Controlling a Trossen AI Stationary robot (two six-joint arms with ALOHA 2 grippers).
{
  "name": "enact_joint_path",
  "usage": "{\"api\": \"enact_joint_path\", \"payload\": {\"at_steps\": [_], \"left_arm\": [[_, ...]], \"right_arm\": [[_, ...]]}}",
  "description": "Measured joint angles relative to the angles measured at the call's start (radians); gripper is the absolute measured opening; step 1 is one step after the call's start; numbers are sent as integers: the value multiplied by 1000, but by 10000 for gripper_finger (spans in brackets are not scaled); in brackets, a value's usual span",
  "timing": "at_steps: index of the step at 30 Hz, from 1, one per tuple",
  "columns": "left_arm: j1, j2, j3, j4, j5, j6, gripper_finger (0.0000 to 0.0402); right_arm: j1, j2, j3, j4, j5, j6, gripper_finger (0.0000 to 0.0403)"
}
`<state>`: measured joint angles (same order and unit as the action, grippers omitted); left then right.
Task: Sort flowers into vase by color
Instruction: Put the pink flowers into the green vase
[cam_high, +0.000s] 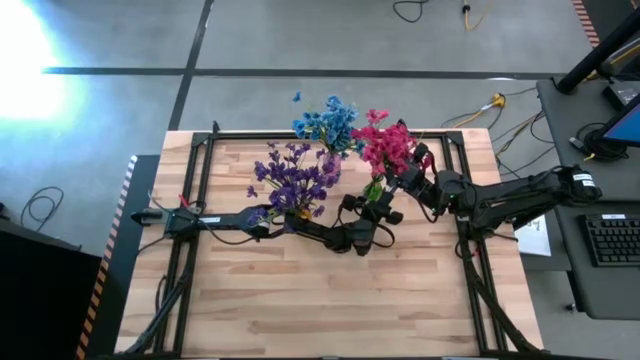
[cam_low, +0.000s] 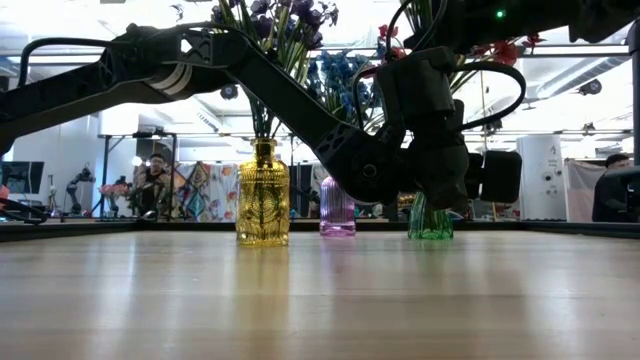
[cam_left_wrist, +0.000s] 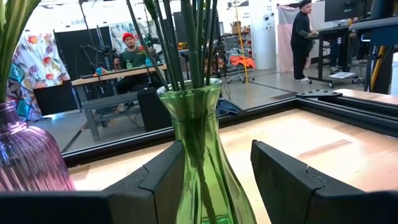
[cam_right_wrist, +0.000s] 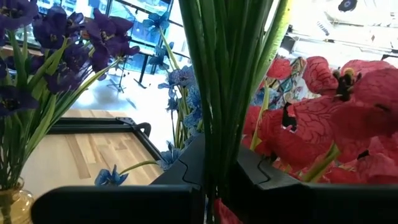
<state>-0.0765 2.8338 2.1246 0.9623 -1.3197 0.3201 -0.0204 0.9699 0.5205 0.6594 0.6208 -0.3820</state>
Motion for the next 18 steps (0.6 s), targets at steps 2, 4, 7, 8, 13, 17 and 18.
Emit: {"api": "enact_joint_path", "payload": {"at_steps": [2, 4, 7, 8, 13, 17, 18], "left_arm": [[0, 0, 0, 0, 0, -6, 171], [0, 0, 0, 0, 0, -8, 171], [0, 0, 0, 0, 0, -8, 171], [0, 0, 0, 0, 0, -8, 171], [0, 0, 0, 0, 0, -8, 171], [0, 0, 0, 0, 0, -8, 171], [0, 0, 0, 0, 0, -8, 171]], "right_arm": [[0, 0, -3, 7, 0, -4, 28], [0, 0, -6, 12, 0, -7, 28], [0, 0, -16, 13, 0, -8, 28], [0, 0, -19, 14, 0, -10, 28], [0, 0, -37, 58, -1, -32, 28], [0, 0, -40, 70, -25, -45, 28], [0, 0, -40, 72, -27, -45, 28]]}}
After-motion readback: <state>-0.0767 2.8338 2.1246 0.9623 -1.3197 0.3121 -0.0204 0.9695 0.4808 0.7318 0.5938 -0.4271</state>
